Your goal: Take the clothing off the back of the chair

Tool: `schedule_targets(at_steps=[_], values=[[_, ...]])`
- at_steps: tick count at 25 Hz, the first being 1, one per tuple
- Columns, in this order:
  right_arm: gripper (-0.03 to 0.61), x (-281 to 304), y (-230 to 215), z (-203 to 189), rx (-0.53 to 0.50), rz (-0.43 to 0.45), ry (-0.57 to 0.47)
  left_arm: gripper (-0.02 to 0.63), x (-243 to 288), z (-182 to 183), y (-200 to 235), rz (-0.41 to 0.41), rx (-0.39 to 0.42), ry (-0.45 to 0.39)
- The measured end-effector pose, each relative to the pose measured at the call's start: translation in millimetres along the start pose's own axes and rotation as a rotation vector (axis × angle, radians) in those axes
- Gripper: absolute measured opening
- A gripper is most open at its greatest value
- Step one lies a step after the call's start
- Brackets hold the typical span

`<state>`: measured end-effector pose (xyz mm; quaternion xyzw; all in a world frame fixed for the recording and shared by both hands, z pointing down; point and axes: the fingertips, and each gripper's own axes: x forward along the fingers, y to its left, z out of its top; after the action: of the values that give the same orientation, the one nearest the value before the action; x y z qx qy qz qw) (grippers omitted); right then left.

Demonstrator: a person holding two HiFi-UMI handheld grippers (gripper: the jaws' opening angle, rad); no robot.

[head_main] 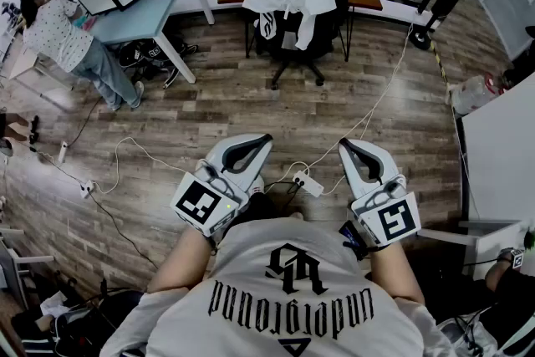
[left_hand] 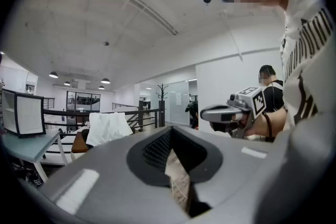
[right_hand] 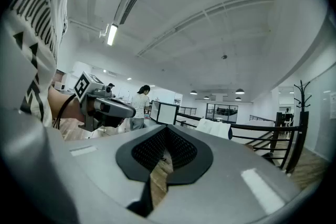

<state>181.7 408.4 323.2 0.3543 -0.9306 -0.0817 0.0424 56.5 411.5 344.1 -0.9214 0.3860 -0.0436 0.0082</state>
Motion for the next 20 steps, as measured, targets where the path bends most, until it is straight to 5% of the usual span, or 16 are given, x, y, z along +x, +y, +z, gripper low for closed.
schedule_targets(at_steps=[12,20], values=[[0.005,36,-15,-6,0.019,-0.066,-0.004,0.051,0,-8,43,-0.009,-0.032,-0.004],[0.005,118,-26,-18,0.02,-0.081,0.026,0.051,3,-26,127,-0.003,-0.062,-0.01]])
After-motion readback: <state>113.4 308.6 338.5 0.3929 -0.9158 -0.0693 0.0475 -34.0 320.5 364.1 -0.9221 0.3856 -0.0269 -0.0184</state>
